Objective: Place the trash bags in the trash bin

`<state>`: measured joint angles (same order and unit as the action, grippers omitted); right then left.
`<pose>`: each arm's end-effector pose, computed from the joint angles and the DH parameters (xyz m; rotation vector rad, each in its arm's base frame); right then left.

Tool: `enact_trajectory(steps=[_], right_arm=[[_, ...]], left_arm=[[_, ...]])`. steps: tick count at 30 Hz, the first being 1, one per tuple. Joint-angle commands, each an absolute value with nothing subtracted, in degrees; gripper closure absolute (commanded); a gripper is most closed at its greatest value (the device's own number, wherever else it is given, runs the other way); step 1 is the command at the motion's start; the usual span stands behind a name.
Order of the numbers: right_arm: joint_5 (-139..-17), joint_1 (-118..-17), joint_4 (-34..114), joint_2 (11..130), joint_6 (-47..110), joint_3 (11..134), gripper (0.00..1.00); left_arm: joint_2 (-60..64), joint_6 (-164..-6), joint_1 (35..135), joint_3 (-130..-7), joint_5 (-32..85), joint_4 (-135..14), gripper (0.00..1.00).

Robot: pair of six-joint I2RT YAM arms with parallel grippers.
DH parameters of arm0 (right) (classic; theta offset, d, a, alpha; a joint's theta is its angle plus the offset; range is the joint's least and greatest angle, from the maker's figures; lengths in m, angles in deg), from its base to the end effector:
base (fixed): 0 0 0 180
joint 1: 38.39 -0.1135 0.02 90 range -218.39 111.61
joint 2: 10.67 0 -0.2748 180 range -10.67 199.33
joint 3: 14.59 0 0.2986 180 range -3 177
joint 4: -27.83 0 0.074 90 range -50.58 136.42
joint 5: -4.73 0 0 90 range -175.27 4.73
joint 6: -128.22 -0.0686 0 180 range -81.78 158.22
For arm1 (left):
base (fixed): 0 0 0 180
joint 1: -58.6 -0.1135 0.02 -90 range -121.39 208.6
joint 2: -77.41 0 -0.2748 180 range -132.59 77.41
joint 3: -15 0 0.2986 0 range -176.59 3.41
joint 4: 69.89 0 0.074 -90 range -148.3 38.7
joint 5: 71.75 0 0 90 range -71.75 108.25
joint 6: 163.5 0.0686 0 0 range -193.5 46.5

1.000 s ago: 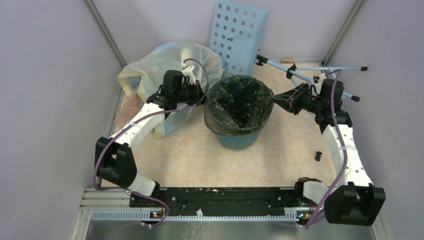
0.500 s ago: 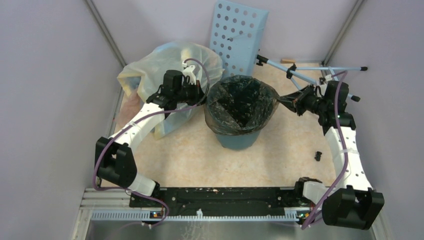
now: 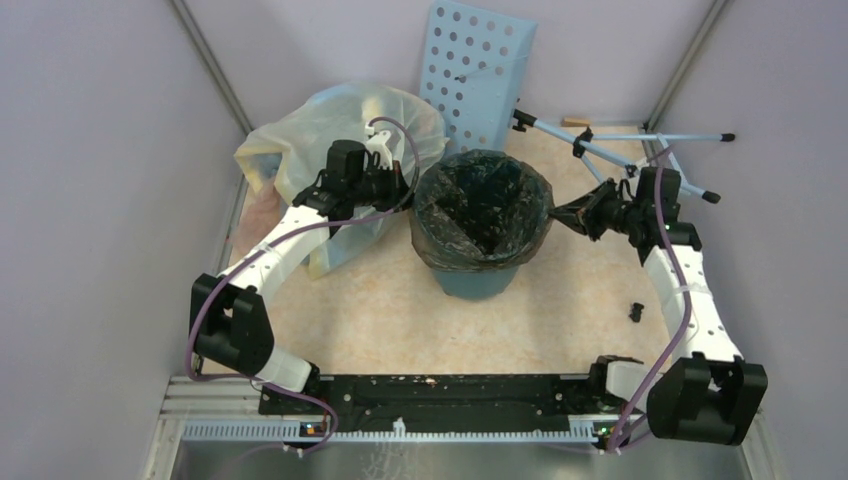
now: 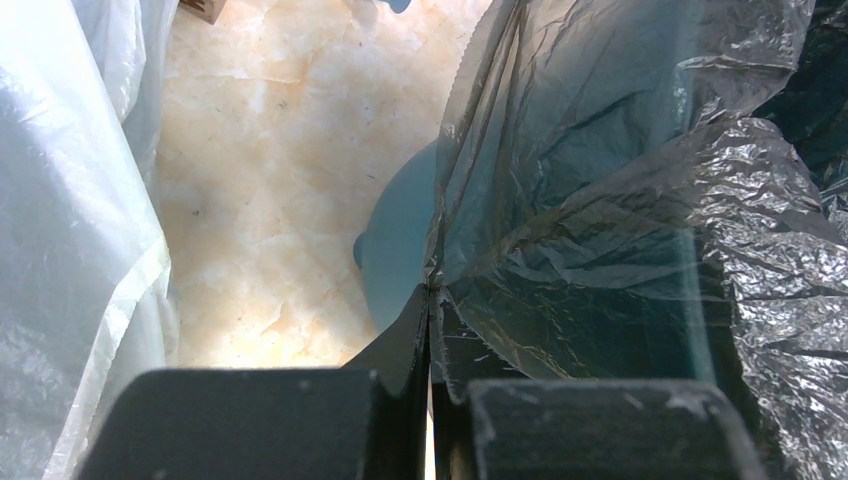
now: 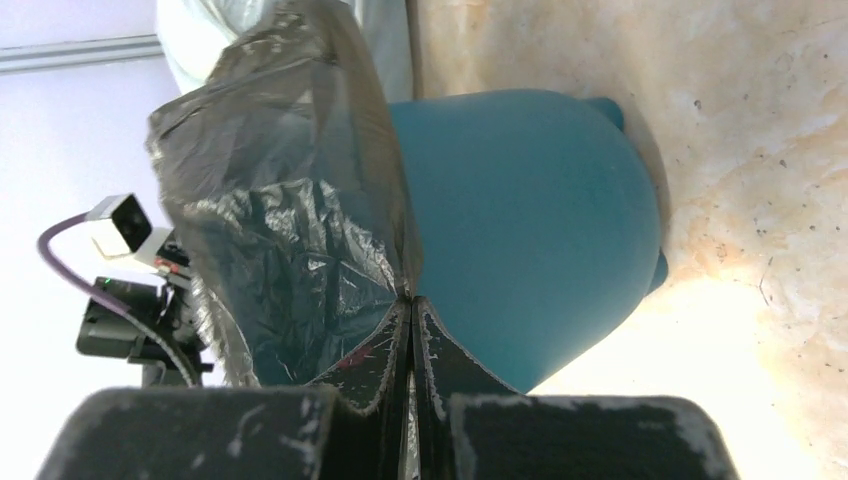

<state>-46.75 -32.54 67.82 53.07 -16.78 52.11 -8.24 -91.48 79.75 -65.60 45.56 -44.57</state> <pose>0.3013 0.0121 0.2985 0.8154 2.1753 1.2015 0.3739 -0.1784 0.2930 0.3580 2.1371 -0.9032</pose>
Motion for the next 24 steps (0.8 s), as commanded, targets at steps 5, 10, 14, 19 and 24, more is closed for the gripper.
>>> enact_trajectory(steps=[5, 10, 14, 19, 24], right_arm=[[-54.9, -36.1, 71.8, 58.6, -5.8, 54.9, 1.0], [-57.1, -36.5, 69.8, 60.0, -3.8, 52.3, 1.0], [-56.7, -36.5, 69.2, 60.2, -3.7, 52.1, 1.0], [-60.9, -36.9, 72.3, 61.3, 0.4, 53.9, 1.0], [-65.4, -37.6, 75.7, 63.3, 4.3, 57.3, 1.0]], left_arm=[[-7.1, -93.9, 79.6, -63.8, 47.5, -48.4, 1.0], [-6.5, -95.6, 79.7, -61.4, 47.4, -50.2, 1.0], [-6.3, -96.3, 79.6, -60.0, 46.4, -51.2, 1.0], [-7.9, -95.7, 79.7, -59.0, 44.9, -53.3, 1.0], [-8.6, -95.0, 79.7, -58.6, 43.8, -55.8, 1.0]])
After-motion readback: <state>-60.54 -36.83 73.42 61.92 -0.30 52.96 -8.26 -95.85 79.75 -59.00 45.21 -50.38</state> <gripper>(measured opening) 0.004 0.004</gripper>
